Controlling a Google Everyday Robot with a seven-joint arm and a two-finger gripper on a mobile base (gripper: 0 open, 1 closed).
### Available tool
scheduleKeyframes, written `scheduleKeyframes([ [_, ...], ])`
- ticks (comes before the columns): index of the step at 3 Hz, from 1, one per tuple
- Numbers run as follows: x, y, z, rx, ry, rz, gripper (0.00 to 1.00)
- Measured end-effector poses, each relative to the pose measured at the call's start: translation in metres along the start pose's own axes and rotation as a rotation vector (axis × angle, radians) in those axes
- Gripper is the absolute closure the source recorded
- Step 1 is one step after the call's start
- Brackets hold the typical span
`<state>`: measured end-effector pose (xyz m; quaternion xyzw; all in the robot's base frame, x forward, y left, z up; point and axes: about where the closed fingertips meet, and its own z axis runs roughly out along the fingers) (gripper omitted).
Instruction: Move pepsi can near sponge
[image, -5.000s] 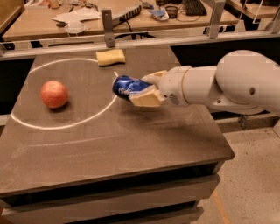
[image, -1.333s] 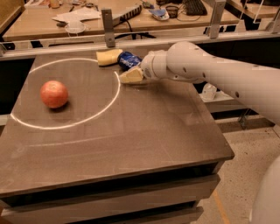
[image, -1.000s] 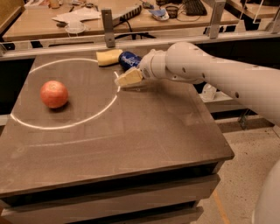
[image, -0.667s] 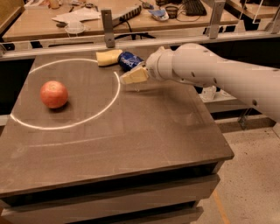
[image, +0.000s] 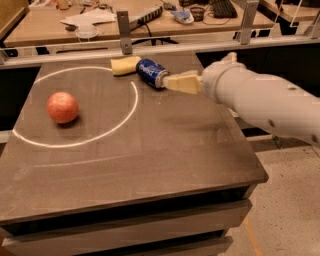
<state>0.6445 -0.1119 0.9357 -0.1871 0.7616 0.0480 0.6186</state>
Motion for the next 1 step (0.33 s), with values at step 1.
scheduleKeyframes([
  [1,0.032,-0.0132,-0.0307,0.056,0.032,0.079,0.0],
])
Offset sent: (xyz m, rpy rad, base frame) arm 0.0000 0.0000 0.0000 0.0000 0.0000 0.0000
